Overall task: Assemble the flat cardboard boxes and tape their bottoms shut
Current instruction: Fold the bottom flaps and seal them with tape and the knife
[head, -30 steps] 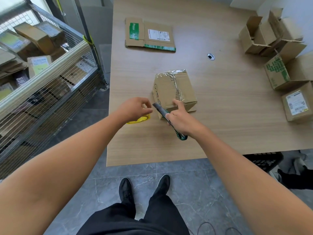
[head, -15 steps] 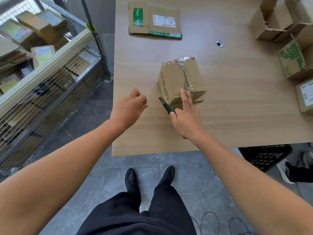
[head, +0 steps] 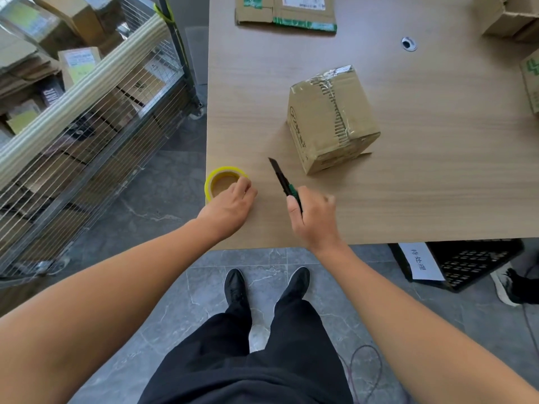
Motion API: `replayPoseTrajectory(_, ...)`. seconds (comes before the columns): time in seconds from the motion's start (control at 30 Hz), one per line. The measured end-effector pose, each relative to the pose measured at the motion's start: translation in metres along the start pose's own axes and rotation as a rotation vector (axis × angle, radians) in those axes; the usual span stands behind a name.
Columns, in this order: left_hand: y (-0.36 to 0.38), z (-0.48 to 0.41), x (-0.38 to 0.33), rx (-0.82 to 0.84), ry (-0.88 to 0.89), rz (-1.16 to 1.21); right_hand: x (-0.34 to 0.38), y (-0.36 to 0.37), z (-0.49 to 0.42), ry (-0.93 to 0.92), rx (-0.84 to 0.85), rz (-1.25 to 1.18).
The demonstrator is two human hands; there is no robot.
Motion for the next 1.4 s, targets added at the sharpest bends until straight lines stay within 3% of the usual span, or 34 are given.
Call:
replayPoseTrajectory(0.07, 0.002, 0.003, 0.001, -0.004, 0.008, 0.005, -0.012, 0.029, 0.0, 0.138, 0.149, -0.053)
replayPoseTrajectory(0.17, 0.007, 0.007, 0.005, 0.015, 0.032, 0.036, -0.02, 0.055, -0.001, 0.306, 0.231, -0.033)
replayPoseTrajectory(0.33, 0.003, 0.007, 0.01, -0.006, -0.013, 0.169, -0.01, 0.089, -0.006, 0.29, 0.357, 0.196)
replayPoseTrajectory(0.53, -0.038, 0.014, 0.023, -0.26, -0.239, 0.553, -0.014, 0.094, 0.001, 0.346, 0.383, 0.032)
replayPoseTrajectory(0.6, -0.06, 0.01, 0.013, -0.371, -0.312, 0.633, -0.014, 0.07, 0.002, 0.349, 0.27, -0.125)
replayPoseTrajectory(0.77, -0.12, -0.024, -0.045, -0.62, -0.337, 0.777, -0.05, -0.067, 0.001, 0.388, -0.398, -0.385)
replayPoseTrajectory(0.87, -0.14, -0.057, -0.077, -0.654, -0.362, 0.753, -0.086, -0.125, -0.019, 0.405, -0.541, -0.518)
replayPoseTrajectory(1.03, -0.138, -0.09, -0.094, -0.709, -0.453, 0.584, -0.097, -0.138, -0.093, 0.244, -0.308, -0.477)
replayPoseTrajectory(1.1, -0.119, -0.095, -0.087, -0.716, -0.52, 0.619, -0.095, -0.122, -0.116, 0.189, -0.204, -0.421)
replayPoseTrajectory(1.23, -0.076, -0.107, -0.064, -0.755, -0.619, 0.917, -0.109, -0.093, -0.136, 0.23, -0.071, -0.438)
replayPoseTrajectory(1.33, -0.048, -0.118, -0.055, -0.788, -0.597, 1.285, -0.129, -0.08, -0.137, 0.271, -0.073, -0.473)
replayPoseTrajectory(1.4, -0.04, -0.127, -0.054, -0.801, -0.557, 1.381, -0.142, -0.074, -0.136, 0.313, -0.11, -0.557)
Point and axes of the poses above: each hand's wrist, its own z-axis away from the middle knuckle, its own y-axis out of the palm, x = y × z, the point moved 10 cm from there along -z, towards the middle knuckle, and after that the axes turned 1 degree about z, right-handed, at the moved point
